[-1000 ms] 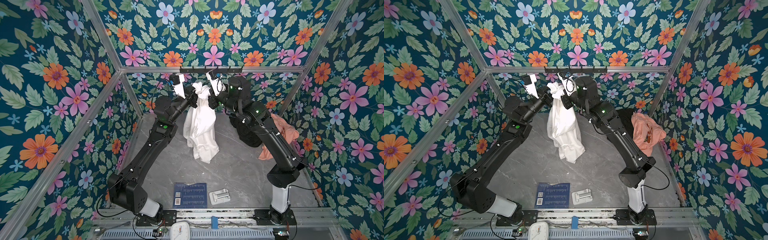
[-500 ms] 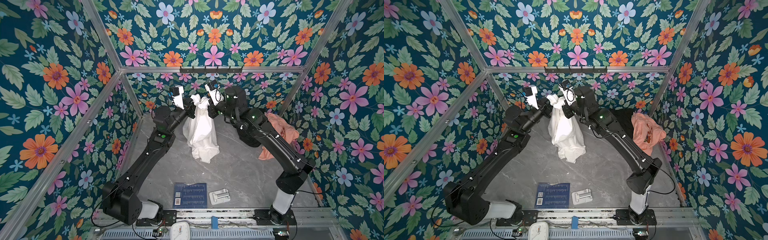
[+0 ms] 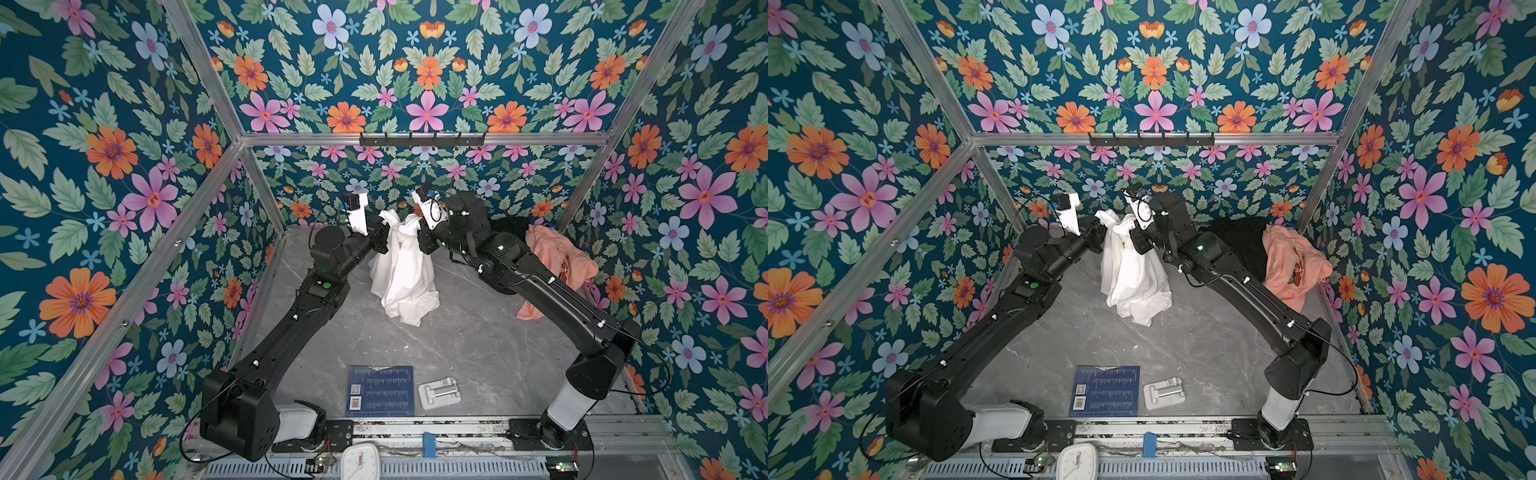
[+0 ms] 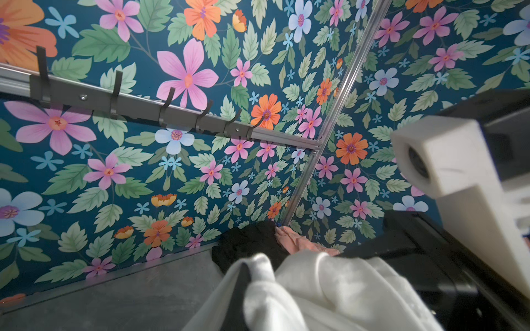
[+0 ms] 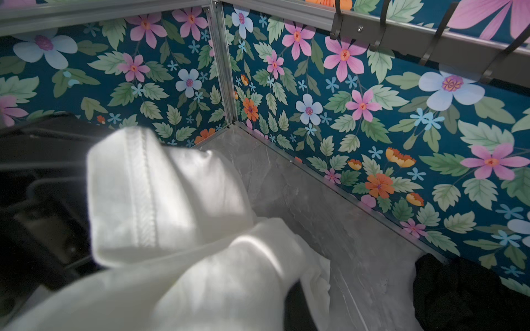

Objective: Pick out a specific cloth from the pile
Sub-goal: 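Carry the white shirt with both grippers toward the table center, then lower the white shirt onto the table and open both grippers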

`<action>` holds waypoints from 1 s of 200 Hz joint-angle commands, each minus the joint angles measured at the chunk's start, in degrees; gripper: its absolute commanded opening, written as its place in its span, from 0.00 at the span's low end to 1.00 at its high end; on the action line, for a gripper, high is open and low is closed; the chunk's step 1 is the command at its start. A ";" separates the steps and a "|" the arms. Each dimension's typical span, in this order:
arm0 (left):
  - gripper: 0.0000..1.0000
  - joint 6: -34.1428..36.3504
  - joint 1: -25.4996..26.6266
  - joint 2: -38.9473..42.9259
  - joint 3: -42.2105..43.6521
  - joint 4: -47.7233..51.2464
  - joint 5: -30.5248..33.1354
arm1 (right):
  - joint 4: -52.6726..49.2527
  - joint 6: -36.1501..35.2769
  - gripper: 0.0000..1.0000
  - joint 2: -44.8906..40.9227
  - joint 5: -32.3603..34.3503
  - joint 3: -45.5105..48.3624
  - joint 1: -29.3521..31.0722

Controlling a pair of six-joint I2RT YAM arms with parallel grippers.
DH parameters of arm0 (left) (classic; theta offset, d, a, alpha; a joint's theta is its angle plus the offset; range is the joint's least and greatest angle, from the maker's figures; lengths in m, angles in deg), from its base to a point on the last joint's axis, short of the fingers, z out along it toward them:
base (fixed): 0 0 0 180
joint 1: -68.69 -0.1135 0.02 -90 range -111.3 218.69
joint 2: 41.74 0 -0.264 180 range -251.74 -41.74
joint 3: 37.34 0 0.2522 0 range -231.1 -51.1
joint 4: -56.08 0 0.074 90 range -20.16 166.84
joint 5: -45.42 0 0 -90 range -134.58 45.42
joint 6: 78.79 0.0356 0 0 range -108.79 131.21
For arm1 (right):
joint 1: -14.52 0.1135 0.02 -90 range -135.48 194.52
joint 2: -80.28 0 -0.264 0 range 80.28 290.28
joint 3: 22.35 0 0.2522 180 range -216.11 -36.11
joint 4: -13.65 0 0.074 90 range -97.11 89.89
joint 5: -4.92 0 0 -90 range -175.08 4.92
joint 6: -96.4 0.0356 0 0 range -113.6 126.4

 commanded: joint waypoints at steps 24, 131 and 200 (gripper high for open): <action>0.00 0.48 -0.32 1.89 3.65 0.22 1.25 | 4.32 2.72 0.00 -0.95 0.58 4.39 -0.70; 0.00 -2.15 -0.58 2.64 11.94 -0.13 0.94 | 8.12 7.18 0.00 -1.80 -0.86 15.70 -4.00; 0.00 -4.44 -0.56 2.21 18.44 -1.41 1.18 | 10.76 9.84 0.00 0.06 -2.81 20.70 -6.68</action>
